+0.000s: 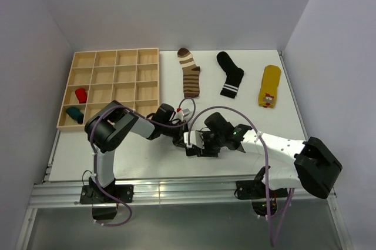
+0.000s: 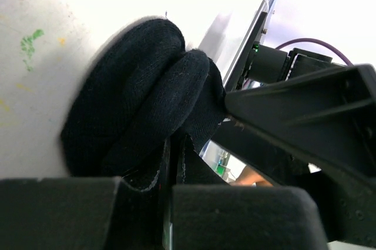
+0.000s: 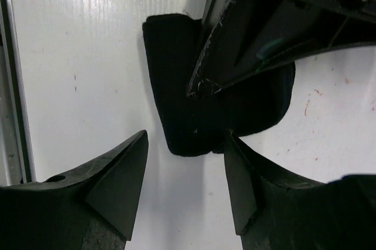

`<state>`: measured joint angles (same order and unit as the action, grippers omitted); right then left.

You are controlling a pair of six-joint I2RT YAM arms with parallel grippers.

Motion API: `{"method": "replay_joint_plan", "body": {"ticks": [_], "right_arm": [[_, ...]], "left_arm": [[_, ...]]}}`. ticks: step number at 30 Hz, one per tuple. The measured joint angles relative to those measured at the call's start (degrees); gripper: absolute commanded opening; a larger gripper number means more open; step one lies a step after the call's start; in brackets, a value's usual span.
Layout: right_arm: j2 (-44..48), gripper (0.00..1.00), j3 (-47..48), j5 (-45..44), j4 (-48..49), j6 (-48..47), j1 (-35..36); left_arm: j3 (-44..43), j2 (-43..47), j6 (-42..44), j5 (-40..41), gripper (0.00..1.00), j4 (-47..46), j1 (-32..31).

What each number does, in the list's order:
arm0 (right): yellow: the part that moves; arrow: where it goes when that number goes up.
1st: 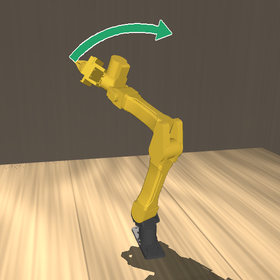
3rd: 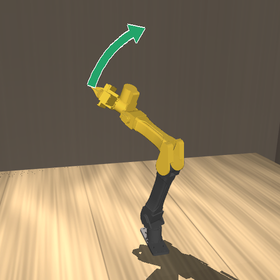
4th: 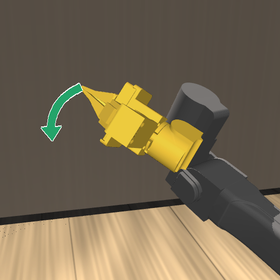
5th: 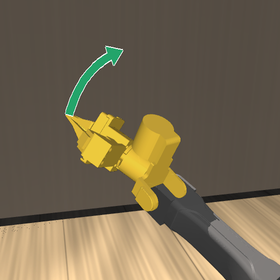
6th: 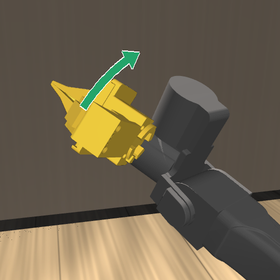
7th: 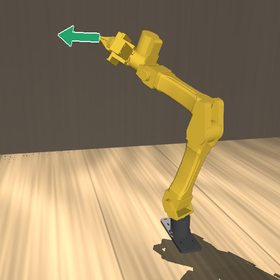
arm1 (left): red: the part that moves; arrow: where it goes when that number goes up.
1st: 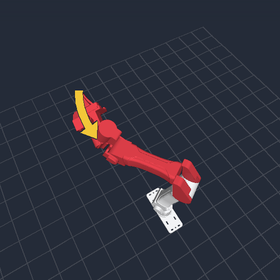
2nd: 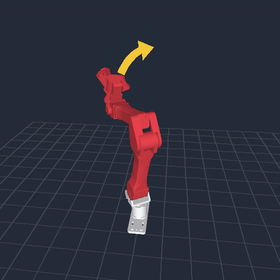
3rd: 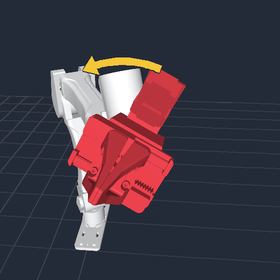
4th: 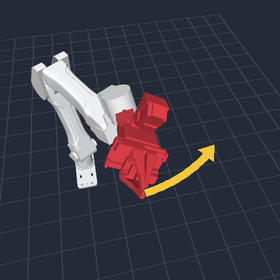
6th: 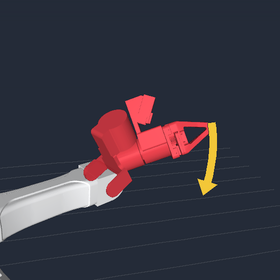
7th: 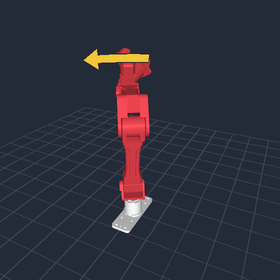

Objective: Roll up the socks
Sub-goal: Roll the sock at the center of the board.

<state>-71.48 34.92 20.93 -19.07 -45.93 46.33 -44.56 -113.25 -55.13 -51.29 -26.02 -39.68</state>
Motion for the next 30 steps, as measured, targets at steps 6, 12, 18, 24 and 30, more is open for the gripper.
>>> {"method": "replay_joint_plan", "body": {"ticks": [6,12,18,24,30], "right_arm": [[-1.6,0.54,-0.5,-2.6,2.2,0.0,2.9],[-5.5,0.25,-0.3,-4.3,3.9,0.0,4.0],[-7.2,0.12,1.5,-5.0,2.8,1.0,4.2],[-7.5,0.11,1.9,-5.1,2.2,0.9,4.2],[-7.4,0.11,2.1,-4.3,1.3,0.6,3.4]], "left_arm": [[-0.5,-0.7,0.2,-1.0,0.00,0.5,0.1],[-0.7,-1.0,0.5,-2.2,0.01,1.0,0.1],[-1.5,-1.0,2.5,-2.4,0.27,3.1,0.5],[-1.7,2.7,5.8,1.1,0.39,7.1,2.1],[-1.6,7.3,7.3,6.9,0.34,8.3,6.3]]}}
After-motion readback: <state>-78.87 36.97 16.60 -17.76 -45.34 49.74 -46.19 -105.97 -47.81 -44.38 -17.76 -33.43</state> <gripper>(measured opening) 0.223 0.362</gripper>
